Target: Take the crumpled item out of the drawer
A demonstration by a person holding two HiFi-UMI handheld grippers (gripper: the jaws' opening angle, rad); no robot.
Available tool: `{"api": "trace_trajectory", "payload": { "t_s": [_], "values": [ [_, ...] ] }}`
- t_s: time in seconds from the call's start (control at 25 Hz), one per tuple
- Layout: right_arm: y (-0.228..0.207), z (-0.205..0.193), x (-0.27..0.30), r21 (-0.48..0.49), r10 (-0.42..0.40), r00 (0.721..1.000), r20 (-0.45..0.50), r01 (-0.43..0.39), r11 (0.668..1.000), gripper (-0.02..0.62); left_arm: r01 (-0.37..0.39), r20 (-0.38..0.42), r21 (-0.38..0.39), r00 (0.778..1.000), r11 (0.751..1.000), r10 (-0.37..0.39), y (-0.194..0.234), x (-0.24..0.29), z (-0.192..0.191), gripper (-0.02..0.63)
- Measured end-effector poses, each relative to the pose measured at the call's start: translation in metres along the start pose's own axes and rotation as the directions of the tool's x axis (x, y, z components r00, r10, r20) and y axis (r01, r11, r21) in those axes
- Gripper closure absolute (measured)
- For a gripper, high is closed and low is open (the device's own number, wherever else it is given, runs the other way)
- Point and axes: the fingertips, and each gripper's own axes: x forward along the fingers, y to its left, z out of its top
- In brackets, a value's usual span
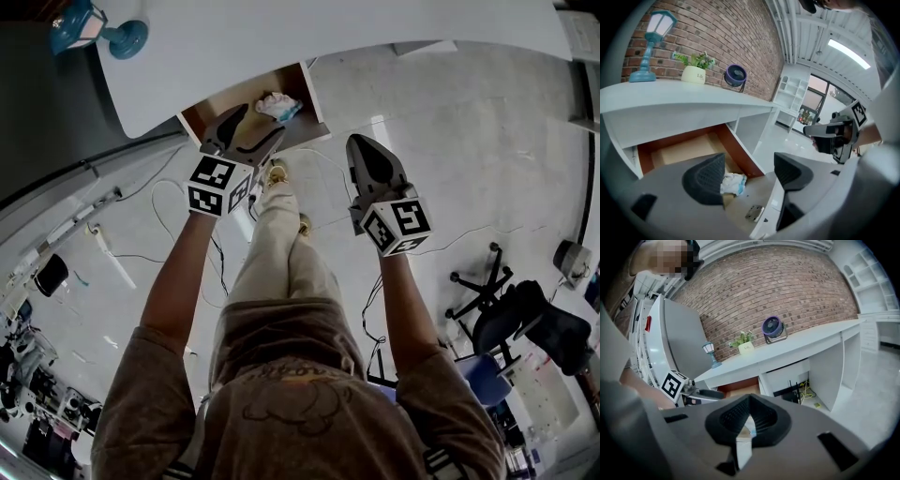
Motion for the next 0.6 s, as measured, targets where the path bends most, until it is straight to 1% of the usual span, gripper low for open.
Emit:
{"api": "trace_trajectory", "payload": {
  "t_s": [0.12,0.36,0.6],
  "values": [
    [-0.004,0.0,-0.001,0.003,-0.008,1.0,-0.004,0.008,1.0,0.598,0.007,-0.042,0.017,0.999,1.0,-0.006,0.005,0.014,-0.01,0.285],
    [-0.009,-0.001,0.002,0.013,-0.016,1.0,-0.006,0.017,1.0,0.598,0.027,-0.133,0.082,0.991,0.996,-0.016,0.016,0.046,-0.033,0.285],
    [-0.013,-0.005,0.001,0.022,-0.022,1.0,-0.018,0.023,1.0,0.598,0.043,-0.232,0.143,0.973,0.989,-0.009,0.026,0.078,-0.06,0.287]
  ]
}}
